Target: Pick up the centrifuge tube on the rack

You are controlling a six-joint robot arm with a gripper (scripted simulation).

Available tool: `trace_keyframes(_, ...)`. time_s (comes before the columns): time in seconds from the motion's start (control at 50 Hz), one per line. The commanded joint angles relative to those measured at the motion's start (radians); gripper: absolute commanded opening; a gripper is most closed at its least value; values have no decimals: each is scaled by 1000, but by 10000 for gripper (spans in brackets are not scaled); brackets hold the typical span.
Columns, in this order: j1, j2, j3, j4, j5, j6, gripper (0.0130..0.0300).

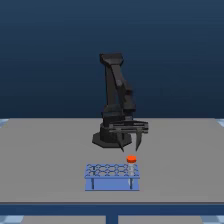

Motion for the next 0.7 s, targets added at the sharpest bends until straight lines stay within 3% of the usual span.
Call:
trace_keyframes(0.02,7,15,-18,42,0,-54,300)
trace_keyframes(0.36,14,47,-50,105,0,-113,300)
trace_keyframes(0.7,15,53,-48,81,-2,-89,300)
